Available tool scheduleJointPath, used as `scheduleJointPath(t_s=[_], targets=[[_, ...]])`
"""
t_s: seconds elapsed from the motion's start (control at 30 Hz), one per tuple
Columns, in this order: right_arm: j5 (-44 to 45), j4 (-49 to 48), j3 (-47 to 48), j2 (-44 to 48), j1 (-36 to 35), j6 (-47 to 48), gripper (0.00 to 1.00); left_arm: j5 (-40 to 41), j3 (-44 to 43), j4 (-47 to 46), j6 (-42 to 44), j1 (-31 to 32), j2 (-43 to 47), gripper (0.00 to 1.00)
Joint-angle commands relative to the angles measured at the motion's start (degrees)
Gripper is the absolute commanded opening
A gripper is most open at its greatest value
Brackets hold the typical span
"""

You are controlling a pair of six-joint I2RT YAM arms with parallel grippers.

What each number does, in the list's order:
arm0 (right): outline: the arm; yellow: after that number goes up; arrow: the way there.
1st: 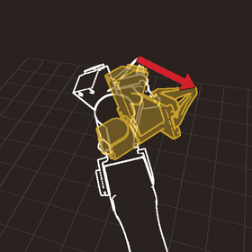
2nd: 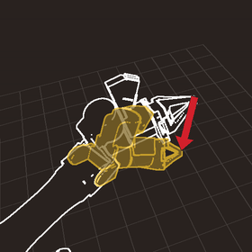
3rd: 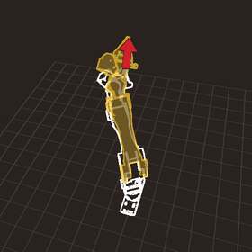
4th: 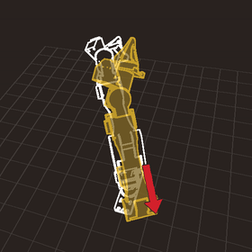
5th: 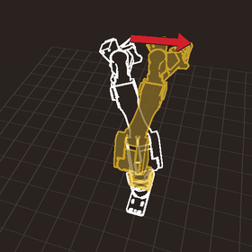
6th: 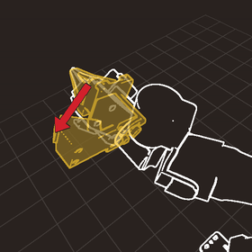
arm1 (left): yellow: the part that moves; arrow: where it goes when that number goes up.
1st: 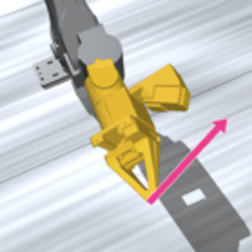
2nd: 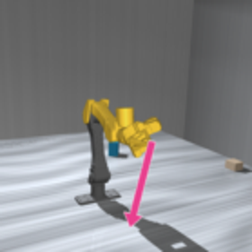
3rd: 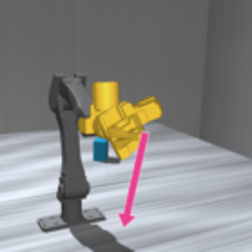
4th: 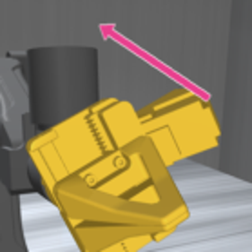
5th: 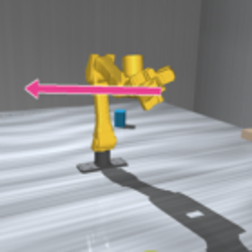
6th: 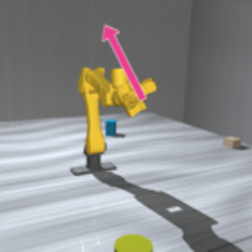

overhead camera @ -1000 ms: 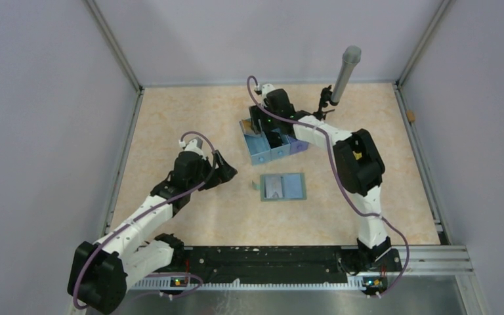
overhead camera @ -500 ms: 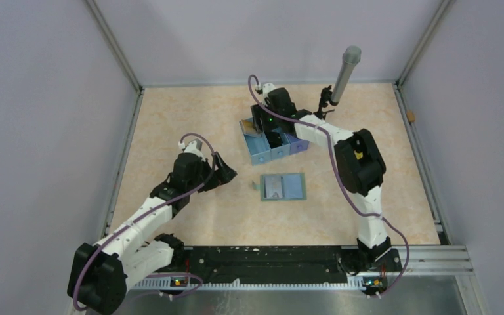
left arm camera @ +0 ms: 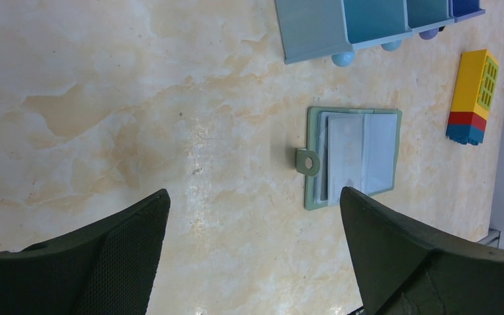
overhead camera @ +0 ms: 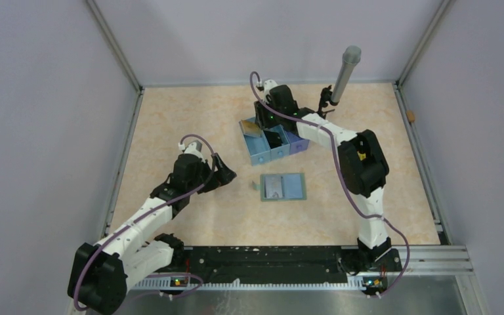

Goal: Put the credit cards into the card holder
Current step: Pick up the credit card from the storage box.

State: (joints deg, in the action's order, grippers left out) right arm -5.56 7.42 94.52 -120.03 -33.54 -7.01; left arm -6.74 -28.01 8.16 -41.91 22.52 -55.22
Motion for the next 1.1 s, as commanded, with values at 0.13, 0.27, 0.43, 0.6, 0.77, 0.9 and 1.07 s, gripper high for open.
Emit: scheduleJointPath(t_s=[0.13, 0.27, 0.43, 0.6, 0.77, 0.9, 1.07], targets=[[-0.43, -1.48, 0.14, 3.35, -0.39, 0.25, 0.31, -0.9, 0.32, -1.84, 0.35, -0.39, 0.65, 0.99], [0.7, -2.09, -0.66, 4.53, -0.39, 0.28, 0.24, -1.09, 0.41, -1.97, 0.33, -0.39, 0.39, 0.99], [4.0, -4.42, -3.69, 8.05, -0.46, 0.77, 0.16, -1.17, 0.41, -2.1, 0.39, -0.38, 0.23, 0.99], [11.16, -8.38, -8.48, 13.15, -0.8, 2.16, 0.07, -1.63, -0.11, -1.57, 1.06, -0.44, 0.28, 0.99], [15.1, -10.17, -13.01, 20.67, -1.29, 3.09, 0.0, -4.25, -2.63, 0.03, 4.4, -0.45, -0.19, 0.98], [13.17, -4.56, -15.24, 27.48, -1.35, 1.78, 0.0, -8.98, -3.75, -1.11, 6.87, -0.22, -0.49, 0.96], [4.92, 1.13, -23.02, 38.18, -1.27, -1.37, 0.0, -15.64, -4.42, -4.5, 8.57, 0.63, 0.12, 0.95]])
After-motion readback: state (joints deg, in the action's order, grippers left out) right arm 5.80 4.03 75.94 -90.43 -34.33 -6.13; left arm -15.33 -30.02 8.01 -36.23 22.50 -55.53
